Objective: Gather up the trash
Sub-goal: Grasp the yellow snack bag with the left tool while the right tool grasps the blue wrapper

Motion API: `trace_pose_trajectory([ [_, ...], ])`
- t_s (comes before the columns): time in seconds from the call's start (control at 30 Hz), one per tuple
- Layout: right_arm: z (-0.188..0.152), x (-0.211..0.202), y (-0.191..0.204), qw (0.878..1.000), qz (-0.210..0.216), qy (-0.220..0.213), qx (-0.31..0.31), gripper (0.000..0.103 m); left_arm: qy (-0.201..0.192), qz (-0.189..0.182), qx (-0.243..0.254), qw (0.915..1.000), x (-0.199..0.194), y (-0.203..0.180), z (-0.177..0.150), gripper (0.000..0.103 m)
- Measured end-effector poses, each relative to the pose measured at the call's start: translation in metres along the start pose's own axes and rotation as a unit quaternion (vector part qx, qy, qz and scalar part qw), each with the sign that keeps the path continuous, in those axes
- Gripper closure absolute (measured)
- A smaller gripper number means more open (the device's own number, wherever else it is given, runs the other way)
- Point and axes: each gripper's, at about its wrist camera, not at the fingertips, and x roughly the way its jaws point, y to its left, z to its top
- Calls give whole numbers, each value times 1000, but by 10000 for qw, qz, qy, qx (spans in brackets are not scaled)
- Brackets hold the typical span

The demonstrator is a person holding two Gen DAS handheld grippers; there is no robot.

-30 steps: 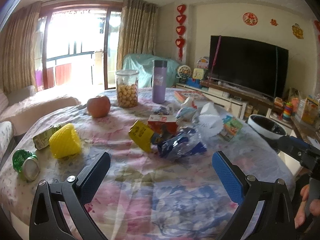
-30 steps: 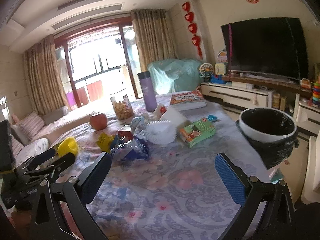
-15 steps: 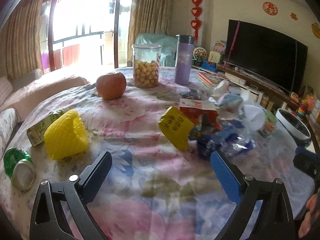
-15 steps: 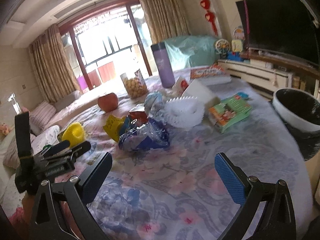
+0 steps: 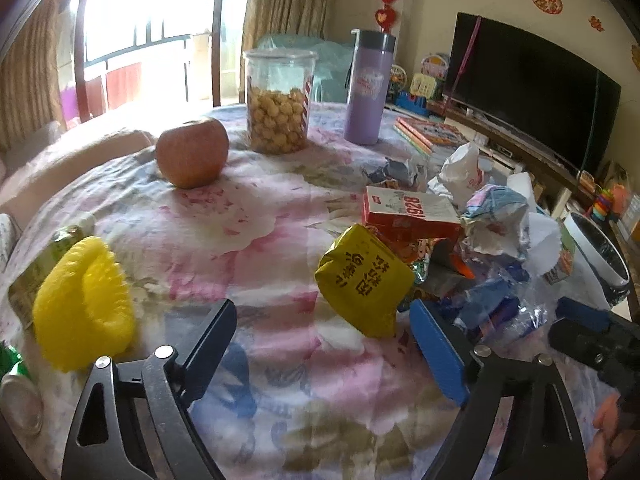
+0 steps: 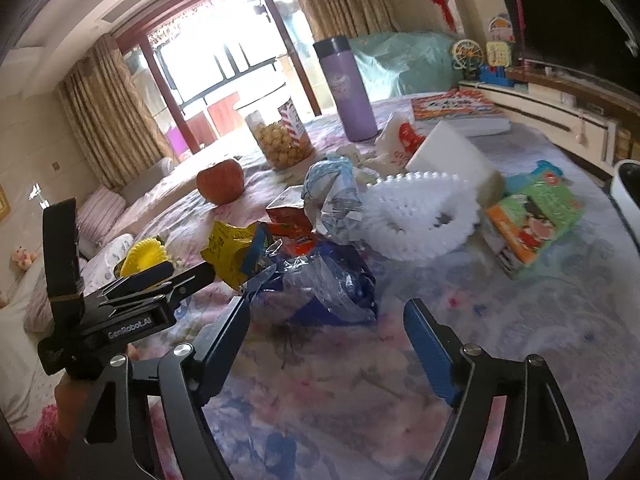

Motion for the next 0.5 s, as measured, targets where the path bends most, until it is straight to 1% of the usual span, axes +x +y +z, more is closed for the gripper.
trace_pose_trajectory([
  [0.07, 1, 8, -1, 10000, 16, 94, 3, 27, 84, -25, 2, 10000, 7, 1, 4, 21],
  [0.13, 2, 16, -2, 9998, 38, 211, 7, 32, 180, -66, 18, 9998, 14, 0, 5, 29],
  [0.17, 3, 19, -2, 9996, 79, 257, 13, 37, 240, -77, 31, 9997, 17, 0, 5, 32],
  [0.2, 2, 21, -3, 9994, 134, 303, 12, 45, 325, -122, 64, 9994, 22, -3, 5, 42],
  [0.23, 3, 24, -1, 9993, 159, 336, -8, 49, 419, -145, 105, 9990, 25, -4, 4, 57],
  [0.27, 3, 26, 0, 9991, 199, 366, -38, 57, 580, -120, 162, 9981, 30, -3, 4, 65],
  [0.3, 2, 26, 0, 9989, 265, 383, -61, 64, 713, -121, 211, 9972, 33, -4, 1, 79],
  [0.37, 1, 25, 0, 9986, 360, 383, -77, 71, 756, -132, 254, 9967, 30, -4, -4, 80],
  [0.43, -1, 21, 0, 9984, 434, 355, -94, 76, 696, -109, 291, 9971, 22, -4, -7, 83],
  [0.47, -2, 18, -1, 9984, 445, 341, -109, 88, 706, -69, 312, 9970, 17, -3, -8, 84],
  [0.5, -4, 14, -1, 9984, 450, 325, -125, 88, 699, -27, 314, 9971, 12, -1, -10, 84],
])
